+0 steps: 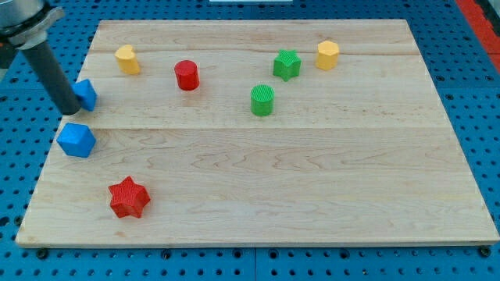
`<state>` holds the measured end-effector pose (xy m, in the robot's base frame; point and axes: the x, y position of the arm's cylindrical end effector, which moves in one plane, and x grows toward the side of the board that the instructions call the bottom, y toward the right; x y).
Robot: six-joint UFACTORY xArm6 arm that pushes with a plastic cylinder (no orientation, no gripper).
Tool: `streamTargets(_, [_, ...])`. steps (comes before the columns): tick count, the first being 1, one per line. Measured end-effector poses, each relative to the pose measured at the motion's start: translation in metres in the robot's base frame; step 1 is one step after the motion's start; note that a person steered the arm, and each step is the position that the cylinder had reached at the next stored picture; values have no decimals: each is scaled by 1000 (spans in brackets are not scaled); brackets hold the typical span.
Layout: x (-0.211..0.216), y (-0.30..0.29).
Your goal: Slide the blue cube a bit right
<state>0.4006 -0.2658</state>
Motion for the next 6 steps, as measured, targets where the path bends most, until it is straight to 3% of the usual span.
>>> streamTargets(2, [-2,7])
streamTargets(4, [53,-38])
streamTargets(6, [94,2])
